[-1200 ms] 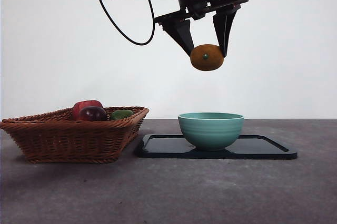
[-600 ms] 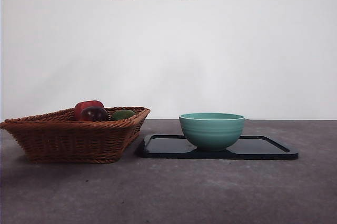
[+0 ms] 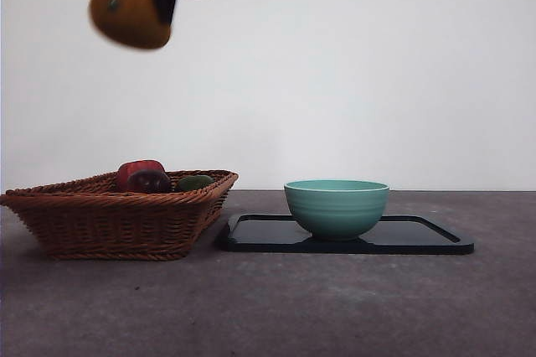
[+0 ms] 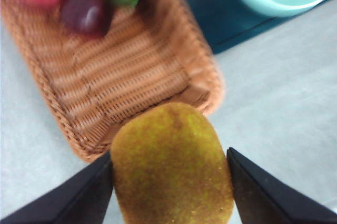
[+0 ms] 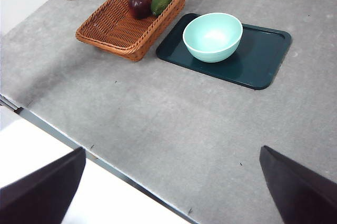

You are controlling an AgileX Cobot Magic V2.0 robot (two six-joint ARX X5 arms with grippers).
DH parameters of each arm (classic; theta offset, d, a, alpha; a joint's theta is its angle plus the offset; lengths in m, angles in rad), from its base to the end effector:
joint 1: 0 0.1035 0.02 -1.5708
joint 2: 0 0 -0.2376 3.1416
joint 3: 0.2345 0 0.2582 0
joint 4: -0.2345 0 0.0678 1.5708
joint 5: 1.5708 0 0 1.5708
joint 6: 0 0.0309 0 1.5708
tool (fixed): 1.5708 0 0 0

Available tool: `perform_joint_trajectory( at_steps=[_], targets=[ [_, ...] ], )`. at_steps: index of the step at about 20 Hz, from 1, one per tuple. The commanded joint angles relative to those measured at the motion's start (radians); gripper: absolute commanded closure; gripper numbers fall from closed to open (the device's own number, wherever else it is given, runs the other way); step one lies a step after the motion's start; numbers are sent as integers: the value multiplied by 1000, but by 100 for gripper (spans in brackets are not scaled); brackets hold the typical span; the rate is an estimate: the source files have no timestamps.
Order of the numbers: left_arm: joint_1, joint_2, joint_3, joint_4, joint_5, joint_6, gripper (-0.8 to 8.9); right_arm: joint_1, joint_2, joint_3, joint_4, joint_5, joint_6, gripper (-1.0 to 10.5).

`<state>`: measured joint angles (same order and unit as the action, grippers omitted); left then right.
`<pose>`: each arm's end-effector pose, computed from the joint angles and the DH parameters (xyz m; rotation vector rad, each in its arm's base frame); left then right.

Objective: Pick up the wifruite, put it on the bowl, pick up the plate, put it on desk

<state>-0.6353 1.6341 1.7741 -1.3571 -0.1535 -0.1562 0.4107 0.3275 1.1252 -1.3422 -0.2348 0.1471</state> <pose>0.2518 -0.1798 0.3428 0.3350 1.1565 -0.3289 0.0074 0.0110 0.3509 0.0898 0.5966 0.5872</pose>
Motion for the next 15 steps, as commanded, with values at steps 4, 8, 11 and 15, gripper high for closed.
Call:
perform_joint_trajectory(
  at_steps=[4,8,11,15],
  targets=[
    [108,-65,-251,233,1,-63,511,4,2,13,-74,-1,10,399],
    [164,-58,-414,465,24,-132,511,4,2,13,-74,-1,10,399],
    [179,-25,-469,576,24,-173,511,4,2,13,-74,-1,10,399],
    [183,91,-469,637,24,-142,511,4,2,13,-74,-1,10,399]
  ],
)
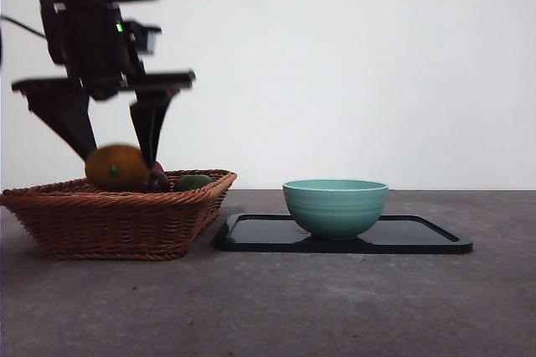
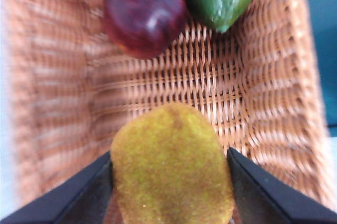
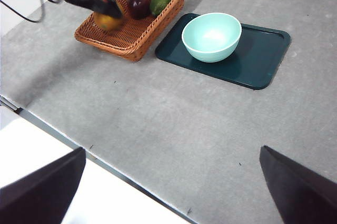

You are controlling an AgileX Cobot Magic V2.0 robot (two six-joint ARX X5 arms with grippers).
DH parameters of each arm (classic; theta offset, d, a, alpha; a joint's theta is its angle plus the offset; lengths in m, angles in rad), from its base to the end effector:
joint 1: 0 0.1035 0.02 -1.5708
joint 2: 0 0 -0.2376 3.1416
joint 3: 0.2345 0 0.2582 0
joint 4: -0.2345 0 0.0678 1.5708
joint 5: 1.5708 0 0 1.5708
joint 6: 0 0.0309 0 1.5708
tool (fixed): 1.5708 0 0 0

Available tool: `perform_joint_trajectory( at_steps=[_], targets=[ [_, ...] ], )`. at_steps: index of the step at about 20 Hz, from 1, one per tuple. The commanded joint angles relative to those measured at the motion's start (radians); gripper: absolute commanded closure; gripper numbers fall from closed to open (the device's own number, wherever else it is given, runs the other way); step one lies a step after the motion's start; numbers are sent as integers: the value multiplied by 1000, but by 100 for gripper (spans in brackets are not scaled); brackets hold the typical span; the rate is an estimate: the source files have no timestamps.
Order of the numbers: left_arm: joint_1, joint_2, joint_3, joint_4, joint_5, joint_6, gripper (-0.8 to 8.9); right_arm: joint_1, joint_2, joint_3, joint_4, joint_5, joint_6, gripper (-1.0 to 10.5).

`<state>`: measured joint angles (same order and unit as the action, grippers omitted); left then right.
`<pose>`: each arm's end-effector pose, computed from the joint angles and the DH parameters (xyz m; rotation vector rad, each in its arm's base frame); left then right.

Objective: Pick up the wifruite, put it on the bowl, pick up the plate, put it on desk

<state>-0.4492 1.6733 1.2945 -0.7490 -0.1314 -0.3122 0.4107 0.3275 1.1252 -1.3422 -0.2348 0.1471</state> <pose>0.3098 -0.1449 0.2138 0.0451 1.1101 -0.1107 0.0074 0.0110 0.3509 0.0898 0.5966 0.5872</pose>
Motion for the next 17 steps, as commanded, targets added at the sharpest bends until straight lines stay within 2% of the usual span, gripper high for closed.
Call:
perform_joint_trajectory(
  at_steps=[1,8,9,11,12,17],
  targets=[
    [0,85,10,57,2,35,511,4,2,13,-74,-1,10,399],
    [4,167,11,91,2,39,499,4,2,13,-74,-1,10,399],
    [4,167,11,87,2,39,463,4,2,13,-74,-1,10,399],
    [4,167,14,74,18,39,265,4,2,13,-74,-1,10,399],
    [4,167,21,63,40,39,218,4,2,13,-74,-1,10,399],
    [4,47,58,-42,63,77,219,4,2,13,-74,-1,10,399]
  ],
)
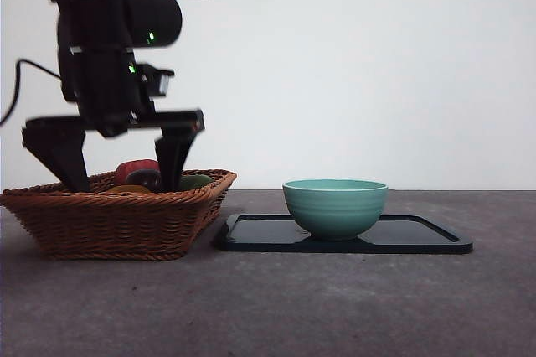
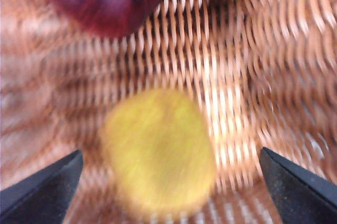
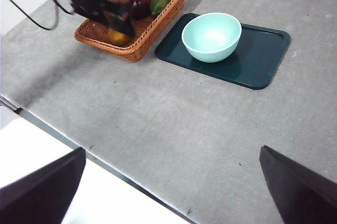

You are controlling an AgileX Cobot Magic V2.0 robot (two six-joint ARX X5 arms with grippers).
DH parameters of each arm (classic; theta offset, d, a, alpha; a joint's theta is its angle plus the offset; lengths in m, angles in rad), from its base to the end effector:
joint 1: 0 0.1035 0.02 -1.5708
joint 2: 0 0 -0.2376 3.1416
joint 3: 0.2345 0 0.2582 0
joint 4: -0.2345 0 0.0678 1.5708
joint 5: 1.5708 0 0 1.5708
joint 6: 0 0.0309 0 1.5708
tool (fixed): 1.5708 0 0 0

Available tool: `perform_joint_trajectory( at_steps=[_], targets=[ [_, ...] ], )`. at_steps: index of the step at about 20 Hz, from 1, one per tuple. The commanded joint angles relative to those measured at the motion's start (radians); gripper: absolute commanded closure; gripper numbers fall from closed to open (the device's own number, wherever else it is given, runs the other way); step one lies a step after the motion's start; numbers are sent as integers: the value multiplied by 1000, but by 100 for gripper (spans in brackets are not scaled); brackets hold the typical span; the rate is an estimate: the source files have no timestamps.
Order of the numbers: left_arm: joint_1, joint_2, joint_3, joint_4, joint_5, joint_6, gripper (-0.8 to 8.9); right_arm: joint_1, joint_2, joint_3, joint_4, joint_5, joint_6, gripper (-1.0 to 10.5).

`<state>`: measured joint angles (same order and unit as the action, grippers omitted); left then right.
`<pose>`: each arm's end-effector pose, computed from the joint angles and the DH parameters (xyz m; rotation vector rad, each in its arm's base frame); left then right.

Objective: Pick up the wifruite, put it on the bowl, pick up the plate, put it on desk

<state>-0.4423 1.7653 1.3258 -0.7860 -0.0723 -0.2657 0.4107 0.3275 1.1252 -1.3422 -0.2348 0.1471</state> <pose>0.3192 -0.1487 0.1913 0.0822 1.2179 -0.1610 0.0074 0.0110 0.3509 0.0898 0.5966 0.5872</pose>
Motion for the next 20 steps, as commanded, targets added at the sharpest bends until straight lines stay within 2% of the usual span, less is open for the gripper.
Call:
perform_joint_trajectory(
  at_steps=[1,3,5,7,12,15,20],
  targets=[
    [-3,-101,26,-29,5,43,219,4,2,13,-74,-1,10,399],
    [-5,-234,26,-87,69,84,219,4,2,13,-74,-1,10,399],
    [-18,-382,26,-148,214,163,220,4,2,13,-74,-1,10,399],
    [-41,-526,26,-211,312,205,220,4,2,13,-74,-1,10,399],
    [-89,-813,24,-349,439,316,220,4,2,13,-74,-1,10,399],
    [-95,-904,12,-354,474,323,220,4,2,13,-74,-1,10,399],
    [-95,-1005,-1,-362,475,342,220,4,2,13,-74,-1,10,399]
  ],
)
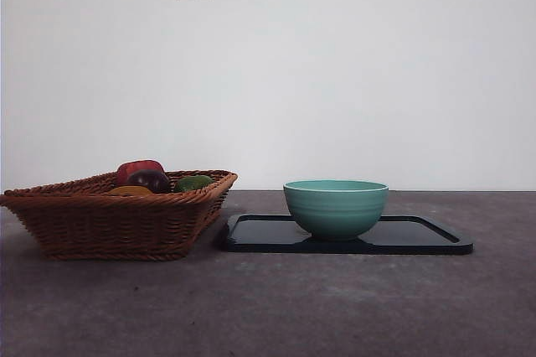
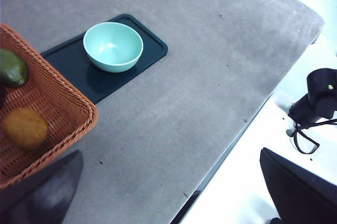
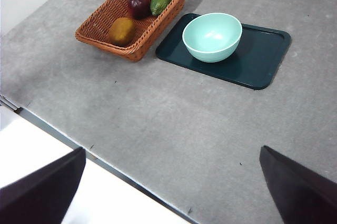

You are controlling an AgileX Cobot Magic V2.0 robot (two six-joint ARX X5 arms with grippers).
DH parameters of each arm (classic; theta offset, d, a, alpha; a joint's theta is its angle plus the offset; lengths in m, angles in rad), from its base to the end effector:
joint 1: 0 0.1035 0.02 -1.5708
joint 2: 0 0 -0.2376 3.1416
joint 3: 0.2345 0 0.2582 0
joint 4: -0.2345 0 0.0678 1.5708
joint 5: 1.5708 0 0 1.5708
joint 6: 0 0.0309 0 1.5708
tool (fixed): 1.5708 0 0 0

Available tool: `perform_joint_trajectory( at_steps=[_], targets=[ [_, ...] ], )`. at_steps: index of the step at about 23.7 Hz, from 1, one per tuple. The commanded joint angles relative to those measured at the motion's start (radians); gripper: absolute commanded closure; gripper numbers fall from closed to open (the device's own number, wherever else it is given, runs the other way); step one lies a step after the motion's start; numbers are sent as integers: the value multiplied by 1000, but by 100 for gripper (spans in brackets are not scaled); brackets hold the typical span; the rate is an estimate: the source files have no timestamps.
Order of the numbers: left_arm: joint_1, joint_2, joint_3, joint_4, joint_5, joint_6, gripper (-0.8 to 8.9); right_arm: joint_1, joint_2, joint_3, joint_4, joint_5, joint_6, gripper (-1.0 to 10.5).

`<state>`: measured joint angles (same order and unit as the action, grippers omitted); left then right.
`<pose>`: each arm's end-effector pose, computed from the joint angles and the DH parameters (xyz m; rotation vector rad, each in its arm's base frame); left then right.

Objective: Pick up the wifruite, put it on the bowl, pick up the plate, put it on desk

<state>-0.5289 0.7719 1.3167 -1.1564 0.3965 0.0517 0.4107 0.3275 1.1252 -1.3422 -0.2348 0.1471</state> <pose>0.0909 -0.0670 0.3954 0.0883 0.6088 -0.9118 0.0074 0.0110 0.3509 0.0898 0.5966 0.5872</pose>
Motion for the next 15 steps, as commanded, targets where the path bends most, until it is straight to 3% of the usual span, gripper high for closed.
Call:
perform_joint_trajectory(
  at_steps=[1,15],
  targets=[
    [-8,-26,8,9,6,27,220,4,2,13,-74,-2,10,399],
    [-8,-74,8,26,6,26,219,4,59,13,-71,-2,74,400]
  ],
)
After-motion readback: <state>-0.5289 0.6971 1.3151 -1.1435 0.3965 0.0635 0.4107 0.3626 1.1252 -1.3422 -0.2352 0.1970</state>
